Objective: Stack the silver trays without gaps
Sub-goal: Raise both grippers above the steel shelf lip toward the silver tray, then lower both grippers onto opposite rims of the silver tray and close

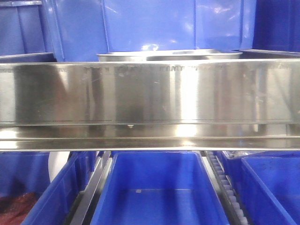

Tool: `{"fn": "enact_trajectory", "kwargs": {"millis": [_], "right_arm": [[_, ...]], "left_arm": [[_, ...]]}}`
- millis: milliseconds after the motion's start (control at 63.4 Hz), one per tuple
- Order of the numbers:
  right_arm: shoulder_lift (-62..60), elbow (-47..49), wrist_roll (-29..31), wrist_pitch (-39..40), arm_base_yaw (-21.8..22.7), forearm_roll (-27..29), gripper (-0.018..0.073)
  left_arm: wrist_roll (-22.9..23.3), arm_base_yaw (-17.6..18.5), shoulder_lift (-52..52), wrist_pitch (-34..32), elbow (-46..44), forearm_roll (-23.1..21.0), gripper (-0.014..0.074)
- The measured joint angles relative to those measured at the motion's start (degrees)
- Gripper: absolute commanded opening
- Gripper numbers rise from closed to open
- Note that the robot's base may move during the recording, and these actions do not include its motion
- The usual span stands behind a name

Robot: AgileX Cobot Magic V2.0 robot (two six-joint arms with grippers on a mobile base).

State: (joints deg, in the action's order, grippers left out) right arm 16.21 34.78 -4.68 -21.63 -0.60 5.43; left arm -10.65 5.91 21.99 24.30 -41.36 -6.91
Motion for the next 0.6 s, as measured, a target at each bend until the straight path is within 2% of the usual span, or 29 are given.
{"fn": "enact_trajectory", "kwargs": {"millis": [189,394,489,599], "right_arm": [[10.43,9.16,-0.12,-2.58,-2.56,0.24,0.0613],[24.69,22.98,-0.12,-10.28,-11.23,0.34,0.0613],[32.18,29.33,-0.12,-16.56,-14.91,0.34,0.0613],[42.08,37.43,-0.12,-25.09,-17.29,0.34,0.0613]], "left_arm": [[-1.47,9.36,10.99,11.46,-11.81,-0.32,0.0432],[-1.79,19.87,28.07,20.22,-24.14,-2.96,0.0432],[-1.63,23.26,36.44,24.38,-30.46,-3.24,0.0432],[0.22,25.16,47.13,28.62,-38.42,-3.47,0.0432]]}}
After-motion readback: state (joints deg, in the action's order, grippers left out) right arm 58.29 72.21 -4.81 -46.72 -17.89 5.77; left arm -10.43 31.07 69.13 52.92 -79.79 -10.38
